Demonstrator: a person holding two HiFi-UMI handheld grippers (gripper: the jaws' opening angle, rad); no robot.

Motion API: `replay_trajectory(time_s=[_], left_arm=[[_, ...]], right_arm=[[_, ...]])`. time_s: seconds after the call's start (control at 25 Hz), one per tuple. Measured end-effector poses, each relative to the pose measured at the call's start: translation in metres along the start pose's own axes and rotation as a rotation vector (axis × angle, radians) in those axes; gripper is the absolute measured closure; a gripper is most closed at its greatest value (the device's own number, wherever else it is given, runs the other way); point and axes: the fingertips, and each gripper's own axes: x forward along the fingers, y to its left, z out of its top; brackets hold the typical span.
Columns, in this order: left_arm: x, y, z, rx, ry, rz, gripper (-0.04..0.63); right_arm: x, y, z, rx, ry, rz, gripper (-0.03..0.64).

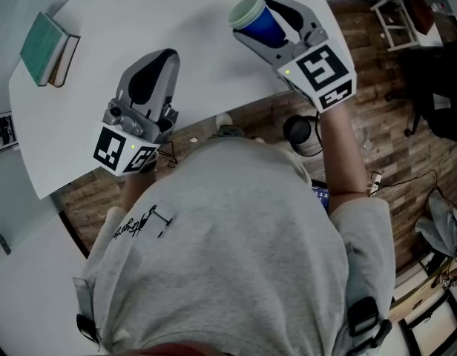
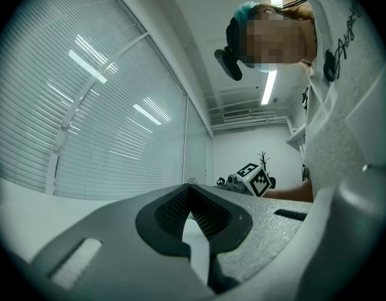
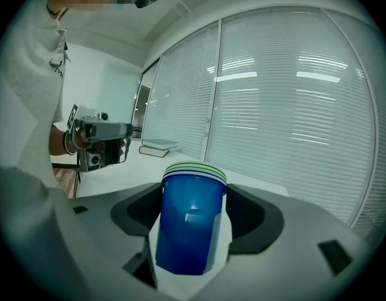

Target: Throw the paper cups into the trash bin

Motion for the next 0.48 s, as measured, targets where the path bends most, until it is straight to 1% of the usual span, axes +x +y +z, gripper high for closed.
replay_trajectory(time_s=[0.2,0.36,0.48], left_arm=[[0.001,-0.002,0.0,-0.002,-0.001,-0.015,0.601],[0.002,-0.006,0.002,-0.022,-0.014,-0.036,0.601],[0.004,-0.008,0.004,-0.025,-0.024,-0.051,0.601]], right_arm=[[-0.009,0.007,0.013,0.019,-0.034,-0.014,0.321],[-0.017,0.013,0.024,0.045,-0.087,-0.024,0.321],[-0.025,0.016,0.033,0.044,-0.131,-0.039,0.321]])
